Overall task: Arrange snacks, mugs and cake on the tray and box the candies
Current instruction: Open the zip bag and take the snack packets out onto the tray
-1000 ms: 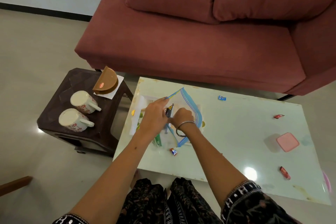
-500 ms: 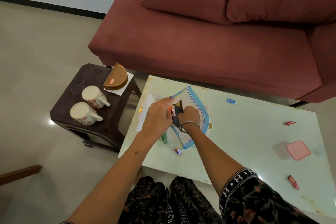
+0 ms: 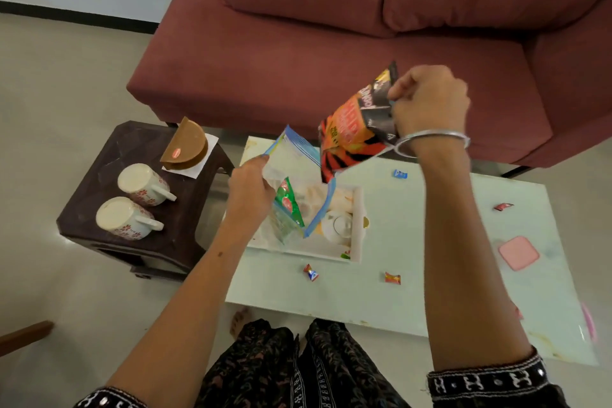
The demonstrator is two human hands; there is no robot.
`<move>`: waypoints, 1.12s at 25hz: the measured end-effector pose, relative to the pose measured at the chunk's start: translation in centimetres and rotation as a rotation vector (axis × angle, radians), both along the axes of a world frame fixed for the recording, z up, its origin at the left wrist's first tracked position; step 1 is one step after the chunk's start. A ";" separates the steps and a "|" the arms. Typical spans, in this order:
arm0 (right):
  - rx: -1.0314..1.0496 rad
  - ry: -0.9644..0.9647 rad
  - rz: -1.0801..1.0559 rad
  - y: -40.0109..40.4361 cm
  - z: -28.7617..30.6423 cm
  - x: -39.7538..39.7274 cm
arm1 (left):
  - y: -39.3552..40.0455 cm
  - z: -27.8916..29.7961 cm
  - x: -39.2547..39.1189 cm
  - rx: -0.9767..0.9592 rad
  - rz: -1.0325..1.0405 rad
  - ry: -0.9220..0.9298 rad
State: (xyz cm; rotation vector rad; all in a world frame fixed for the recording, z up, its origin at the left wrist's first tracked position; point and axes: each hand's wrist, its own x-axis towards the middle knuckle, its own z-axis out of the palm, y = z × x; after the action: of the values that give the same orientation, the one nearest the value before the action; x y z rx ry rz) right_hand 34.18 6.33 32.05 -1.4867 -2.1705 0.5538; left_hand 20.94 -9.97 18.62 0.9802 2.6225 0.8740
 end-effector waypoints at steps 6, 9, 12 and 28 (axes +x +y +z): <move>-0.173 -0.262 -0.129 2.9 -10.9 2.4 | -0.3 0.0 -1.5 0.025 0.020 0.051; -0.341 -0.316 -0.155 1.6 -19.1 2.8 | -0.7 -0.7 -1.8 -0.031 0.012 0.063; -0.531 -0.293 -0.138 0.6 -25.5 4.2 | -1.1 -1.4 -1.9 -0.014 0.022 0.044; -0.712 -0.374 -0.429 3.1 -28.8 7.0 | -2.1 -3.9 1.0 -0.026 -0.059 -0.059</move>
State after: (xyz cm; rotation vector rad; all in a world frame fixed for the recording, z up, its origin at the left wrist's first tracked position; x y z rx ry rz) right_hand 41.19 9.47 3.27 -2.5252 -1.8809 1.0189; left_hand 21.89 -12.09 14.74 1.0039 2.5358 0.8401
